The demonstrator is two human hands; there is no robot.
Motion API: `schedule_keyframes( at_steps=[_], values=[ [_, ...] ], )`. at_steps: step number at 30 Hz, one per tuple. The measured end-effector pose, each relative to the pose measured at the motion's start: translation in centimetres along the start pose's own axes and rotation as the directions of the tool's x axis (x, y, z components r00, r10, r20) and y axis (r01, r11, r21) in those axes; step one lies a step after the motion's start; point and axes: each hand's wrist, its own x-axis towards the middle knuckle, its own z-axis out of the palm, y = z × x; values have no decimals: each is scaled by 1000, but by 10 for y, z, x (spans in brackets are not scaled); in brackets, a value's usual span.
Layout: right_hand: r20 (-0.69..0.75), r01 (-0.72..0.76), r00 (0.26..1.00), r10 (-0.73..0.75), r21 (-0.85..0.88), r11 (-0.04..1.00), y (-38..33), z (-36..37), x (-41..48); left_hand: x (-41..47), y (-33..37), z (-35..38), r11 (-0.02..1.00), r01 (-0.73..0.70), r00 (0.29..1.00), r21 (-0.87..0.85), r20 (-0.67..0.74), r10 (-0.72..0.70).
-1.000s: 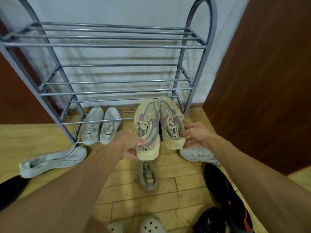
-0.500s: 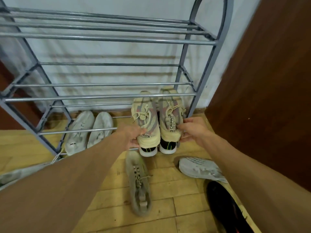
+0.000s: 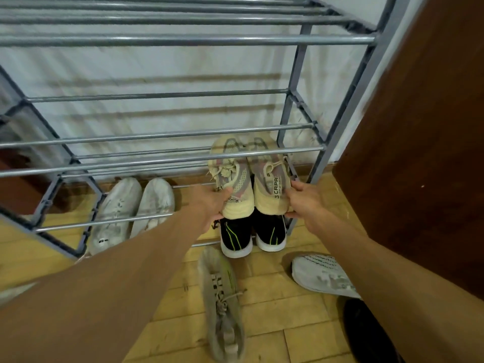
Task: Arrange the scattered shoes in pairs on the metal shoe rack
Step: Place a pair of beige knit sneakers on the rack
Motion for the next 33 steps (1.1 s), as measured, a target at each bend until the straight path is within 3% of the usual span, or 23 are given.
schedule_keyframes(
  at_steps=[7, 10, 12, 15, 18, 22, 26, 33],
  values=[
    [-251, 163, 948, -196, -146, 976, 40, 12, -29, -25, -26, -5, 992, -65, 995, 110, -72, 73],
    [-146, 107, 978, -150, -267, 958, 69, 20, -49, -39, -40, -8, 975, -78, 987, 208, -124, 105],
    [-3, 40, 999, -44, -378, 925, 90, 24, -63, -49, -48, -11, 964, -50, 993, 262, -87, 75],
    [189, -41, 968, 163, -526, 850, 124, 35, -86, -65, -69, -19, 952, 43, 998, 302, -58, -27],
    [274, -182, 892, 360, -511, 840, 156, 61, -115, -92, -89, -28, 941, 126, 992, 314, -44, -118],
    [305, -134, 885, 351, -556, 820, 183, 99, -149, -114, -100, -40, 940, 168, 982, 296, 28, -185],
    [351, -172, 850, 393, -520, 836, 198, 110, -163, -118, -101, -47, 963, 165, 986, 212, -9, -167],
    [467, -340, 680, 566, -483, 807, 196, 56, -166, -130, -103, -42, 934, 76, 993, 348, 56, -101]
  ],
)
